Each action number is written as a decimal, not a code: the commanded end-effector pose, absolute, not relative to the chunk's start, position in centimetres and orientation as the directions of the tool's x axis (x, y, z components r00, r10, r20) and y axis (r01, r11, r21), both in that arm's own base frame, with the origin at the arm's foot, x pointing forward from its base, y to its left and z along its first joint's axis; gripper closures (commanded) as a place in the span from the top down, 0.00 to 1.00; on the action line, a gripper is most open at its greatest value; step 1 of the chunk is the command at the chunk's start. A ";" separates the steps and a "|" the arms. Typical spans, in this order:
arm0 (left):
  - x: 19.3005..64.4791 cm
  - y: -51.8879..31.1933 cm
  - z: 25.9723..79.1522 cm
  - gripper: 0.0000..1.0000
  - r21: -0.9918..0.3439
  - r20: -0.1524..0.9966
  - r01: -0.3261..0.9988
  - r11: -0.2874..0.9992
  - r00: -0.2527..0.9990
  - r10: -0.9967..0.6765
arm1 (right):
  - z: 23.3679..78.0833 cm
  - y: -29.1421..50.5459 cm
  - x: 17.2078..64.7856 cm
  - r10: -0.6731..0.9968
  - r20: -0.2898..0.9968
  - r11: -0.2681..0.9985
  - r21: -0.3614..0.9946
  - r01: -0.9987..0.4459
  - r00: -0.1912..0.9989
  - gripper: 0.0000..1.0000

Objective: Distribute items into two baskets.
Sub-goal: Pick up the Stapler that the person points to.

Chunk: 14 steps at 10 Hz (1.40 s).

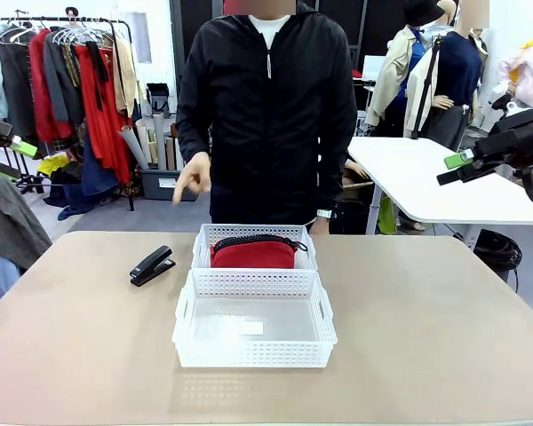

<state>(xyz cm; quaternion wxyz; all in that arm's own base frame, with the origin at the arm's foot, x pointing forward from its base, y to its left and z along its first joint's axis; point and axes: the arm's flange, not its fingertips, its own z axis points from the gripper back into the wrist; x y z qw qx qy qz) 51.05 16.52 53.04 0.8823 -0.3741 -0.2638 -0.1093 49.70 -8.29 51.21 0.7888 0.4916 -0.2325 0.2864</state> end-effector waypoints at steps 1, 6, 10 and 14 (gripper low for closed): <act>51.0 16.5 53.2 1.00 -0.607 0.552 0.392 0.692 0.834 0.012 | 51.2 -8.4 49.7 0.221 0.648 0.354 0.643 -0.679 0.729 1.00; 51.0 16.5 53.2 1.00 -0.607 0.552 0.392 0.692 0.834 0.012 | 51.2 -8.4 49.7 0.221 0.648 0.354 0.643 -0.679 0.729 1.00; 51.0 16.5 53.2 1.00 -0.607 0.552 0.392 0.692 0.834 0.012 | 51.2 -8.4 49.7 0.221 0.648 0.354 0.643 -0.679 0.729 1.00; 51.0 16.5 53.2 1.00 -0.607 0.552 0.392 0.692 0.834 0.012 | 51.2 -8.4 49.7 0.221 0.648 0.354 0.643 -0.679 0.729 1.00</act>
